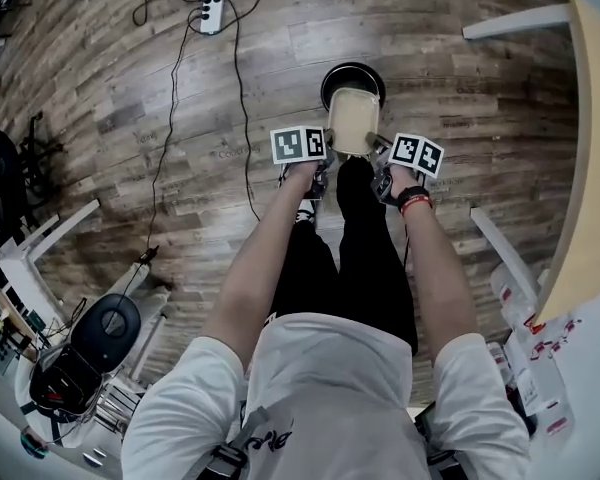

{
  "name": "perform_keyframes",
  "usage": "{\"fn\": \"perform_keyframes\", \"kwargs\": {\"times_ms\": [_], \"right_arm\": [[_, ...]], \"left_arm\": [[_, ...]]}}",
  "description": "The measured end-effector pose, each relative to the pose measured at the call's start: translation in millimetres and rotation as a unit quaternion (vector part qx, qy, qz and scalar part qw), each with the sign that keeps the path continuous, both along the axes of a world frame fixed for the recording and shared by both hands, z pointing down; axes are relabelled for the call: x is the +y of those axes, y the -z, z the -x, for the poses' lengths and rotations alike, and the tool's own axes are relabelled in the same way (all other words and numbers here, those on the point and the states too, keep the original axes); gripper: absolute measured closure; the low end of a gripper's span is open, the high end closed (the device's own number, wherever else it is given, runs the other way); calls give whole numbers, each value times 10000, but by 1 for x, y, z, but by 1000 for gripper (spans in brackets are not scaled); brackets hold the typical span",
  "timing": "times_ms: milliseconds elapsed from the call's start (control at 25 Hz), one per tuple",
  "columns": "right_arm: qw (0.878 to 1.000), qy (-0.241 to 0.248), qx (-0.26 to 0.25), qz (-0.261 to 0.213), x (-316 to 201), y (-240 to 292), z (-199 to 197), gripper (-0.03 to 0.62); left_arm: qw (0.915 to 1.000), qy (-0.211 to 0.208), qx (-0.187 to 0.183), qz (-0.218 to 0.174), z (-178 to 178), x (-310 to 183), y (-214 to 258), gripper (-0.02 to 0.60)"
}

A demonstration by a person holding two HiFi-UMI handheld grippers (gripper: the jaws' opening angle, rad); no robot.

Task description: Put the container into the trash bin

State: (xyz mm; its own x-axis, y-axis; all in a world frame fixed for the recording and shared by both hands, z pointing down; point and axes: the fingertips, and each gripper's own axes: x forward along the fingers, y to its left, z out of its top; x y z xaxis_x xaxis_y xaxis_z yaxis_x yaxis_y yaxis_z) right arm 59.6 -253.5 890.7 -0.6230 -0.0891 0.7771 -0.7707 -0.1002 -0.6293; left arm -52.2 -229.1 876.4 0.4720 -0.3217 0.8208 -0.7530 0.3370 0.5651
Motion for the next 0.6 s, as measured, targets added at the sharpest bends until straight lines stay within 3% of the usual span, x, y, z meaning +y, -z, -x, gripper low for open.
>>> {"fn": "perform_keyframes", "kwargs": {"times_ms": [360,600], "right_arm": [[9996,166,131,186,-12,-68,8,490],[9981,523,276,176,-34,-110,16,491]], "left_arm": [[9999,37,65,146,7,-11,-71,531],[9992,234,116,294,14,-28,-115,531]]}}
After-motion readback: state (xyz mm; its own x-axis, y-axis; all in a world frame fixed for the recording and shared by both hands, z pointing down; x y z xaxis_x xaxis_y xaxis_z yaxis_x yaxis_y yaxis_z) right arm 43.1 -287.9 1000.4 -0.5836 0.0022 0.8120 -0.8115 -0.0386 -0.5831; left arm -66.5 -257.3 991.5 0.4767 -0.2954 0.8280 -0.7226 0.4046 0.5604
